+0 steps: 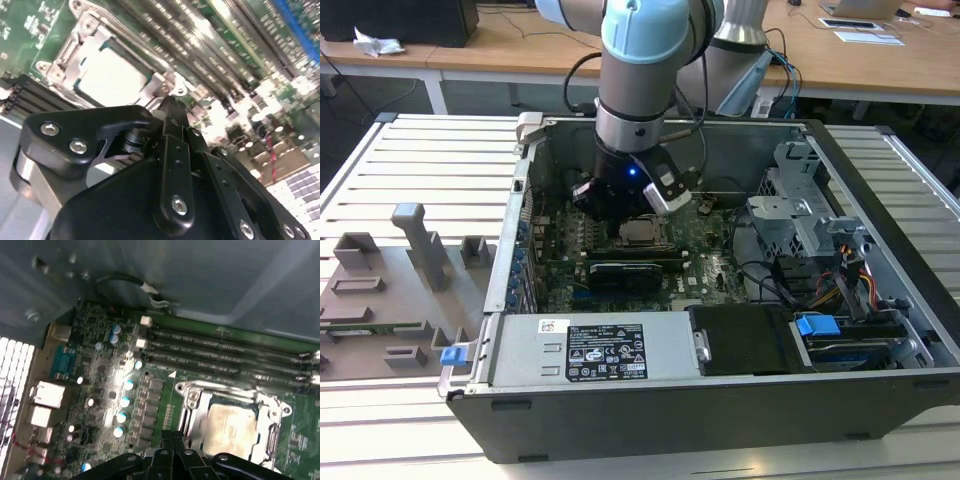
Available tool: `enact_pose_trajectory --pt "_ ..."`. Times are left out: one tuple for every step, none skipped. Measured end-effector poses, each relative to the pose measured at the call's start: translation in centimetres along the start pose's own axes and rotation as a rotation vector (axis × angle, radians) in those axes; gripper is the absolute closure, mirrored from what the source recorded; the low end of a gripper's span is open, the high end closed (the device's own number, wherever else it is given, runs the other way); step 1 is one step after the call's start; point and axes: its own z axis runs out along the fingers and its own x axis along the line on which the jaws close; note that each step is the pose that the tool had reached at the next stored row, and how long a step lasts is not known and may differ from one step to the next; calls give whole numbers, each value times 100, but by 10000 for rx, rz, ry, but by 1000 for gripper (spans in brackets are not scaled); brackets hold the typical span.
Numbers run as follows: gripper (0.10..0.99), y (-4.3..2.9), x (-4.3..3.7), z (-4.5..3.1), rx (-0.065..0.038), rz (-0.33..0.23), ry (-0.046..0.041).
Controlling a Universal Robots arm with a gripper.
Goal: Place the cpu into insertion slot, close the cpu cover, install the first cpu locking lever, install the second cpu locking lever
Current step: 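Install the second cpu locking lever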
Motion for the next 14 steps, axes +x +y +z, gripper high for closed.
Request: enact_pose_trajectory --pt "980 24 -57 -1 13 8 54" --pt "980 31 -136 -3 0 16 132" --pt "980 29 -228 -8 -14 25 227" --pt "980 19 -323 -12 -32 34 331" --pt "980 13 -365 -14 -39 36 374" --pt "980 6 -413 -16 -48 42 425" --pt "980 -1 -458 -18 -53 46 472" --pt "980 -8 -499 -21 -56 49 515" --pt "980 -18 -565 -26 -20 58 587" --pt "980 -18 -577 -27 85 73 618" --pt "980 -15 -578 -36 174 82 635" --pt "980 -13 -577 -58 203 83 642" --pt "980 -10 -576 -82 208 83 642" --pt "980 -5 -572 -135 213 86 643"
